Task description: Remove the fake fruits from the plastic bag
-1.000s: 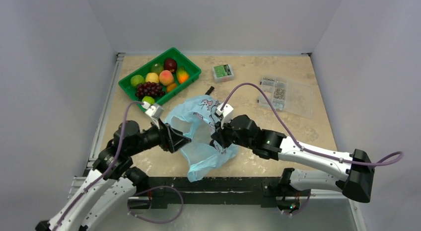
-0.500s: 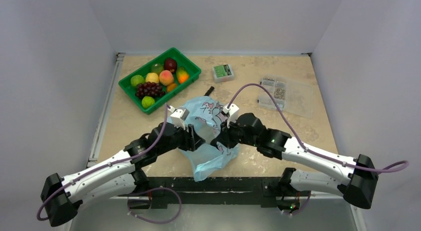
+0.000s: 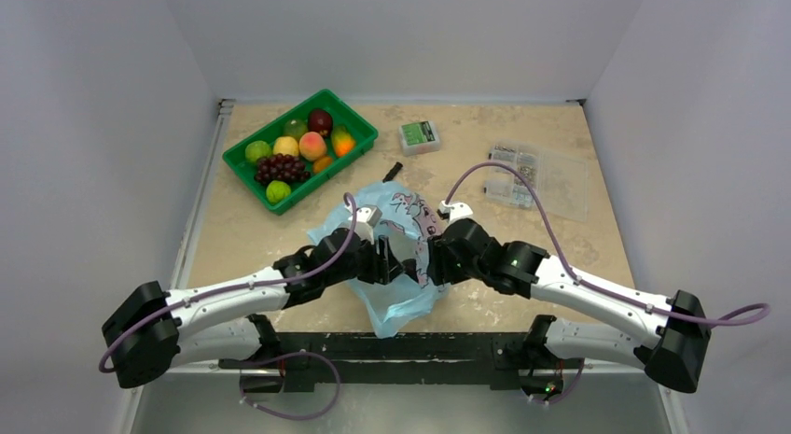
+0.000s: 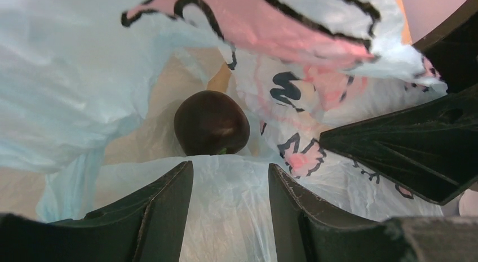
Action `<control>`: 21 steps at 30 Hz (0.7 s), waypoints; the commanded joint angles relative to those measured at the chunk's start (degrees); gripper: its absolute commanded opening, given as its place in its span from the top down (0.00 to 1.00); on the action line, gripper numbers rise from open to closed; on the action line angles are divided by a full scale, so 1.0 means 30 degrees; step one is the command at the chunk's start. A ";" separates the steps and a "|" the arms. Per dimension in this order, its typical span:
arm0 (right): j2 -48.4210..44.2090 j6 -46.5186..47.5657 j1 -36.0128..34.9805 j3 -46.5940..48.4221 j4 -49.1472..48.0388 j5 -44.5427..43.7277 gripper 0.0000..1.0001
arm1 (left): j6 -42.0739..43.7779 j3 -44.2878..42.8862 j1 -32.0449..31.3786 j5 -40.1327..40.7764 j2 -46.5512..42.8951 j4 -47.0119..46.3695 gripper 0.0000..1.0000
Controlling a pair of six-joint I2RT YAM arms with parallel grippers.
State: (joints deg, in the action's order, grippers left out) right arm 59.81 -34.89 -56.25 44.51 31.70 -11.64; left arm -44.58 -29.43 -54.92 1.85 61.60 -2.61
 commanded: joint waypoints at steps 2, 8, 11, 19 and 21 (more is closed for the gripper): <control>-0.0524 -0.0906 -0.0209 -0.0935 0.0105 -0.0314 0.72 | 0.0196 -0.1403 -0.0400 0.0541 0.1413 -0.1609 0.49; -0.0482 -0.0238 -0.0204 -0.1557 -0.0843 0.0503 1.00 | 0.0805 -0.2164 -0.0488 0.1427 0.2974 -0.1631 0.51; -0.0489 -0.0075 -0.0206 -0.1620 -0.1065 0.0711 1.00 | 0.1137 -0.2674 -0.0473 0.1317 0.3892 -0.1530 0.51; -0.0877 0.0201 -0.0213 -0.1703 -0.1365 0.0908 1.00 | 0.1318 -0.3721 -0.0474 0.0489 0.6683 -0.1527 0.47; -0.0963 0.0263 -0.0206 -0.1762 -0.1326 0.0900 1.00 | 0.1312 -0.3756 -0.0500 0.0219 0.7027 -0.1526 0.47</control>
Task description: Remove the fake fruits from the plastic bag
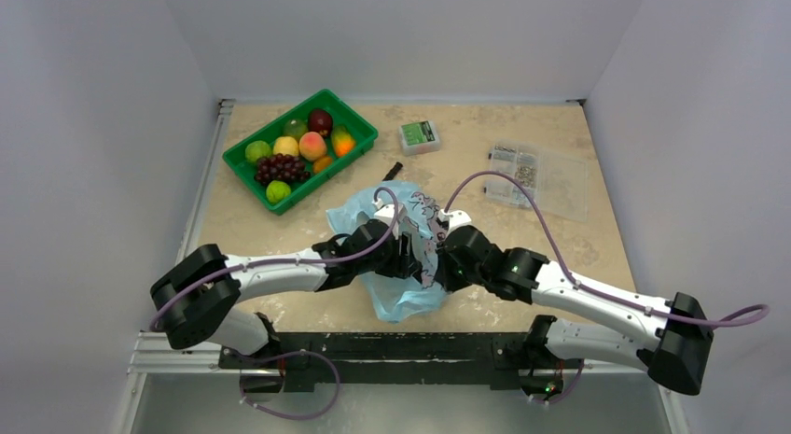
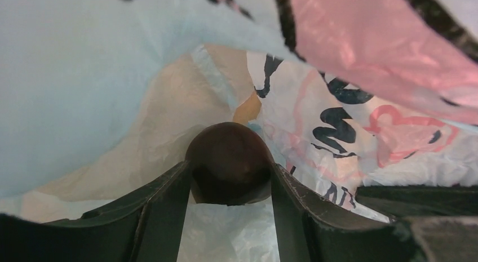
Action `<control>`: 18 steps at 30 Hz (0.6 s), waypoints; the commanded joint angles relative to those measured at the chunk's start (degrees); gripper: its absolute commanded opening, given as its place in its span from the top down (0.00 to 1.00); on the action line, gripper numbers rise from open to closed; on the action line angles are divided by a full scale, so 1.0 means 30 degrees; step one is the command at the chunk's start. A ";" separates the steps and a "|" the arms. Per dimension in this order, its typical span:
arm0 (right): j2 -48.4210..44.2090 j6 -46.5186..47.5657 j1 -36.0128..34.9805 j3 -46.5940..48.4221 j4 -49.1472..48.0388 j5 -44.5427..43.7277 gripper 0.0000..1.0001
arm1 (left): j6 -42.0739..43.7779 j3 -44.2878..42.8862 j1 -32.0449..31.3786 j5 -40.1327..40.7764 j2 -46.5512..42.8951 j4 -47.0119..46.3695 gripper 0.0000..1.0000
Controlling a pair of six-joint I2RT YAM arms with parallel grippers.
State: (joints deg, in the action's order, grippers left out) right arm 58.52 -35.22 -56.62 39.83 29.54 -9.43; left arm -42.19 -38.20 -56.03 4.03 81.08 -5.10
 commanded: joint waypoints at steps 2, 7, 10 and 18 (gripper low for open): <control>-0.0656 0.0395 -0.0083 -0.0252 -0.0565 0.0103 1.00 | 0.0397 -0.0686 -0.0200 -0.0830 0.0772 -0.0881 0.45; -0.0754 0.0498 -0.0082 -0.0300 -0.0700 0.0170 1.00 | -0.0119 0.0014 -0.0434 -0.2052 0.1028 -0.1615 0.38; -0.0685 0.0564 -0.0082 -0.0281 -0.0833 0.0201 1.00 | -0.0244 0.0229 -0.0667 -0.2208 0.1302 -0.1672 0.36; -0.0485 0.0696 -0.0082 -0.0299 -0.1029 0.0185 1.00 | -0.0426 0.0440 -0.0952 -0.2213 0.1553 -0.1811 0.42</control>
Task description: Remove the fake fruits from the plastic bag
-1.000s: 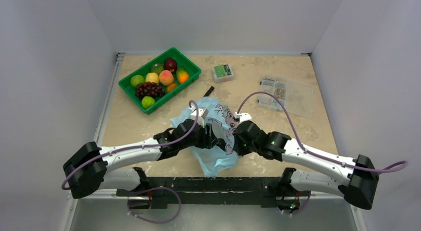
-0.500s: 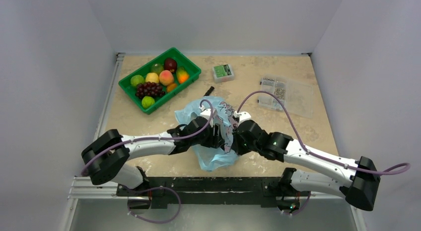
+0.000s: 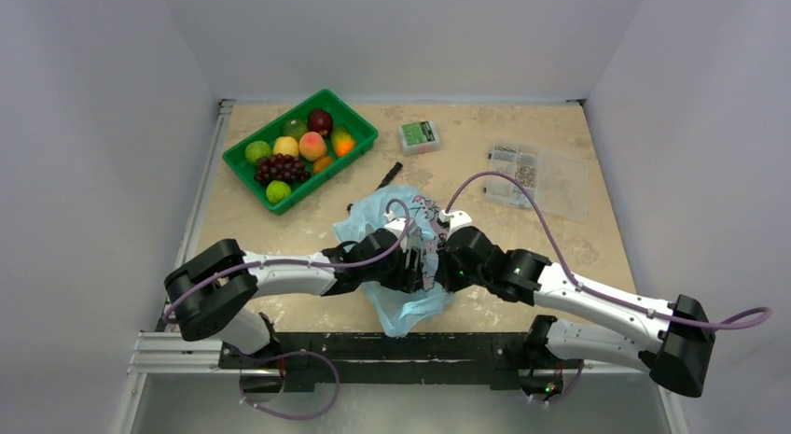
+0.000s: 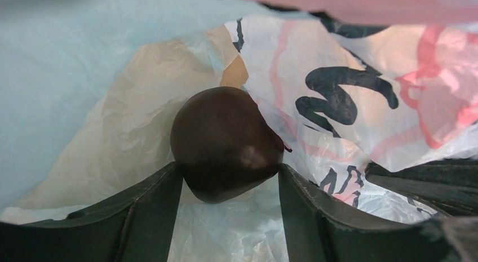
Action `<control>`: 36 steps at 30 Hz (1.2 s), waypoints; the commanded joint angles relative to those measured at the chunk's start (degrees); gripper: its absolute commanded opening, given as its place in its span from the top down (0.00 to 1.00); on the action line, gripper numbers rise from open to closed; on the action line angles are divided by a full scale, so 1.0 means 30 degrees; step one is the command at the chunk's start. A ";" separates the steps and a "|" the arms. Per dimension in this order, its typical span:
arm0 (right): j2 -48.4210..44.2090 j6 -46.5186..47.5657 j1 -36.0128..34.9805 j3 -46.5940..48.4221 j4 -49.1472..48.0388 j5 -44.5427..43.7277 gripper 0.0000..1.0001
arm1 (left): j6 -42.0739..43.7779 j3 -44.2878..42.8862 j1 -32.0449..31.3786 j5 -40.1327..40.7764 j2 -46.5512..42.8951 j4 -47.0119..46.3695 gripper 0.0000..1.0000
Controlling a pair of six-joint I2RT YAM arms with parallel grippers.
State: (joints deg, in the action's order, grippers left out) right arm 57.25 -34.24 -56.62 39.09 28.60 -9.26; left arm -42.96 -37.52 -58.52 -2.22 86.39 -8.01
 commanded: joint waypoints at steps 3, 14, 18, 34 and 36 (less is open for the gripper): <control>-0.0097 0.0368 -0.0083 -0.0062 -0.0730 0.0085 1.00 | 0.0187 -0.0157 -0.0122 0.0117 -0.0840 -0.0152 0.52; 0.0183 0.0419 -0.0082 -0.0278 -0.1049 -0.0035 1.00 | 0.2049 -0.1896 -0.0067 0.2684 -0.5179 0.3469 0.68; 0.0397 0.0383 -0.0082 -0.0314 -0.1243 -0.0195 1.00 | 0.2556 -0.2023 -0.0021 0.3424 -0.7466 0.4460 0.69; 0.1177 0.0465 -0.0085 -0.0207 -0.2081 0.0028 1.00 | 0.4445 -0.2510 0.3620 0.5267 -1.7407 1.0976 0.73; 0.1264 0.0556 -0.0084 -0.0170 -0.2143 0.0016 1.00 | 0.5157 -0.2890 0.4576 0.5706 -1.8047 1.1844 0.73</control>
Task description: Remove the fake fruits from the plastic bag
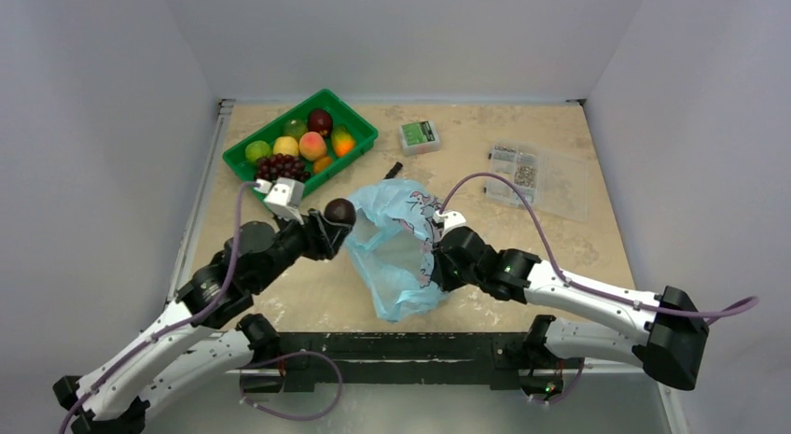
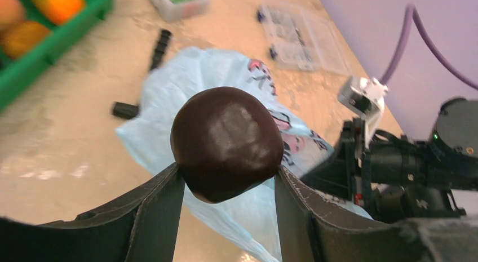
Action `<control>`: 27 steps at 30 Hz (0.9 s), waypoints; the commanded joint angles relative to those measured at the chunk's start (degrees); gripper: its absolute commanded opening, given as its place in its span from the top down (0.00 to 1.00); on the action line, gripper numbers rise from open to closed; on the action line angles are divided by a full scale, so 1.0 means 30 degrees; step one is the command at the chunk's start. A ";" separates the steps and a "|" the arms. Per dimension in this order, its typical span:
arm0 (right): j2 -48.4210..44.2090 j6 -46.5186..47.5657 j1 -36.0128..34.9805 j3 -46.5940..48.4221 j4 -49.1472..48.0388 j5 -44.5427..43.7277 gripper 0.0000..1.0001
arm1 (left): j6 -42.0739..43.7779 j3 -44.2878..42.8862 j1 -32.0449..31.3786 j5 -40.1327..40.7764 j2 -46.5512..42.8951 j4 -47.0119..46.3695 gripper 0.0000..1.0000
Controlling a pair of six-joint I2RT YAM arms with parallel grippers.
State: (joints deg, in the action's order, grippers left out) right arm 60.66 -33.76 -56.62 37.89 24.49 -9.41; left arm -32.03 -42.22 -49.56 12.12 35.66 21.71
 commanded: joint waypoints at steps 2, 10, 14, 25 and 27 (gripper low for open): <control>0.0237 0.0455 -0.0082 0.0275 -0.0785 0.0035 1.00 | 0.1977 -0.1609 0.2368 0.1946 -0.1561 0.2537 0.79; 0.0370 0.0572 -0.0067 0.0261 -0.0947 0.0165 1.00 | 0.3658 -0.2185 0.7071 0.3437 -0.0265 0.2156 0.85; 0.0542 0.0676 -0.0082 0.0327 -0.0998 0.0203 1.00 | 0.2035 -0.1546 1.2305 -0.1930 0.1915 0.0350 0.87; 0.0040 0.0815 -0.0082 0.0173 -0.1215 0.0472 1.00 | -0.2813 -0.2273 1.9851 -0.6880 1.1413 -0.6249 0.90; 0.0023 0.0844 -0.0082 0.0173 -0.1202 0.0475 1.00 | -0.2986 -0.3708 2.0024 -0.7147 1.3034 -0.6624 0.90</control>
State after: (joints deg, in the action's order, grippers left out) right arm 62.17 -32.18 -56.62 37.89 22.63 -8.71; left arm -36.93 -45.74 8.86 -4.36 69.08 9.96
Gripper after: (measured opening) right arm 0.004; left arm 0.542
